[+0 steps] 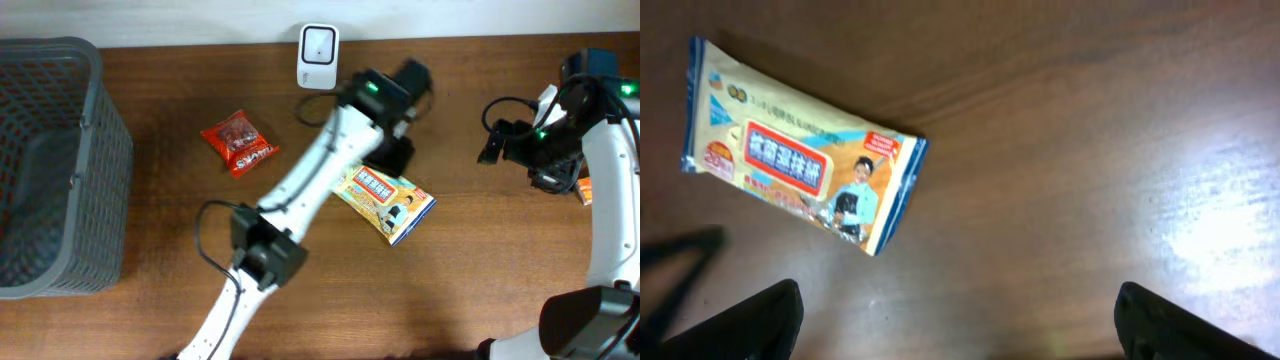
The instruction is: Scan the item barcode
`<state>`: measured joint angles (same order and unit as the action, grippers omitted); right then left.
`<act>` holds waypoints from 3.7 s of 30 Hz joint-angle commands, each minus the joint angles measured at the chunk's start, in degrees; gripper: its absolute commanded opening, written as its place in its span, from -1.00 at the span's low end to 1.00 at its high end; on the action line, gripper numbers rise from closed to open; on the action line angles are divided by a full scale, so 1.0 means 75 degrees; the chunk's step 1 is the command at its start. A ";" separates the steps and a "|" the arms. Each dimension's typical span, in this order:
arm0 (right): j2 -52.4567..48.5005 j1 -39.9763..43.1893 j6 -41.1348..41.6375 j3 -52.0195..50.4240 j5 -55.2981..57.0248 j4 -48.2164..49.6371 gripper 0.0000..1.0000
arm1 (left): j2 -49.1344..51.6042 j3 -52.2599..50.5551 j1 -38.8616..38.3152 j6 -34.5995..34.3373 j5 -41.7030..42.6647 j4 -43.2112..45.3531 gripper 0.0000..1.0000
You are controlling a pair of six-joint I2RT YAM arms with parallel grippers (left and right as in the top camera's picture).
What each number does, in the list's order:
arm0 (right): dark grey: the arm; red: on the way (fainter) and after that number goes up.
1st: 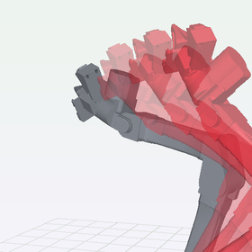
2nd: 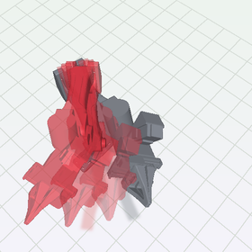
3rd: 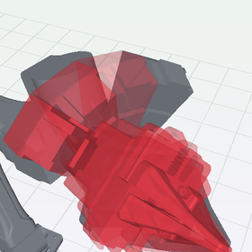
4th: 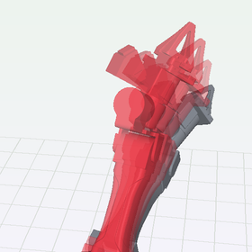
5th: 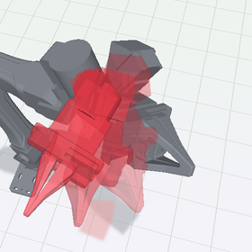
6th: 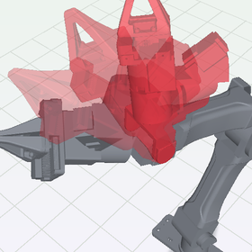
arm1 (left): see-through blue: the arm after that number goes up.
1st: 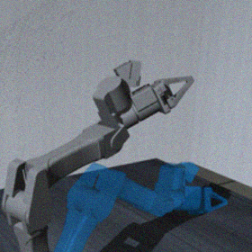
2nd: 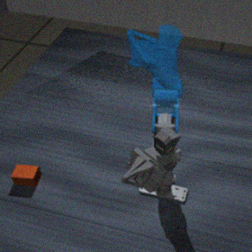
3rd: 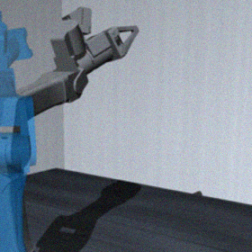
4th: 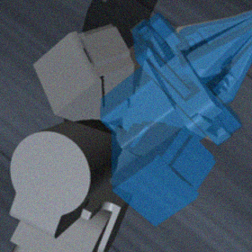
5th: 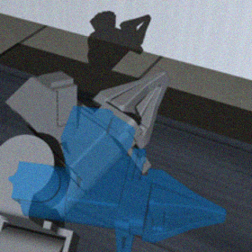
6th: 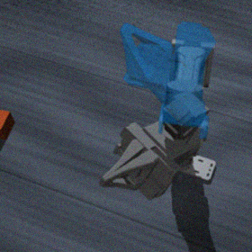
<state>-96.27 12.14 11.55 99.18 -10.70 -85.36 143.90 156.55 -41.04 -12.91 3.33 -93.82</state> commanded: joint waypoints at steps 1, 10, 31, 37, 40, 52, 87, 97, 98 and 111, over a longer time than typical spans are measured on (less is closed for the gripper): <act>0.0000 -0.0082 -0.0271 0.0038 -0.0385 0.0233 0.97 | -0.0175 -0.0003 0.1157 0.0044 -0.0111 -0.0012 0.51; -0.0629 -0.2028 -0.2355 -0.0425 -0.0629 0.1859 0.97 | -0.0175 -0.0003 0.3072 0.0041 -0.0017 -0.0085 0.98; -0.4284 -0.4217 -0.3818 -0.0443 0.1349 0.2591 0.49 | -0.0172 -0.0006 0.4167 0.0047 -0.0038 -0.0134 0.98; -0.4293 -0.4217 -0.3016 -0.0443 0.1343 0.2585 -0.63 | -0.0172 -0.0006 0.4167 0.0044 -0.0245 -0.0131 0.98; -0.4266 -0.4217 -0.2629 -0.0318 0.1212 0.2445 -0.92 | -0.0172 -0.0006 0.4167 0.0044 -0.0245 -0.0117 0.98; -0.4255 -0.3037 -0.5371 0.2235 -0.4966 -0.0769 -0.92 | -0.0172 -0.0006 0.4377 -0.0163 -0.0644 0.0160 0.98; -0.4258 -0.3745 -0.0676 0.2159 -0.4695 0.2984 -0.92 | -0.0172 -0.0006 0.5339 -0.0679 -0.0618 0.1247 0.98; -0.4258 -0.3826 0.2716 0.2171 0.0280 0.6391 -0.92 | -0.0172 -0.0006 0.5339 -0.0676 -0.0618 0.1247 0.99; -0.4258 -0.3847 0.2914 0.2171 0.0618 0.6633 -0.92 | -0.0172 -0.0006 0.5339 -0.0679 -0.0618 0.1247 0.98; -0.4733 -0.4529 0.4328 0.2168 0.1521 0.7921 -0.92 | -0.0172 -0.0006 0.5339 -0.0679 -0.0618 0.1247 0.98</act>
<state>-129.86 -20.27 41.65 114.85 -1.26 -26.50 143.90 156.55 -1.06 -17.63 -0.86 -84.51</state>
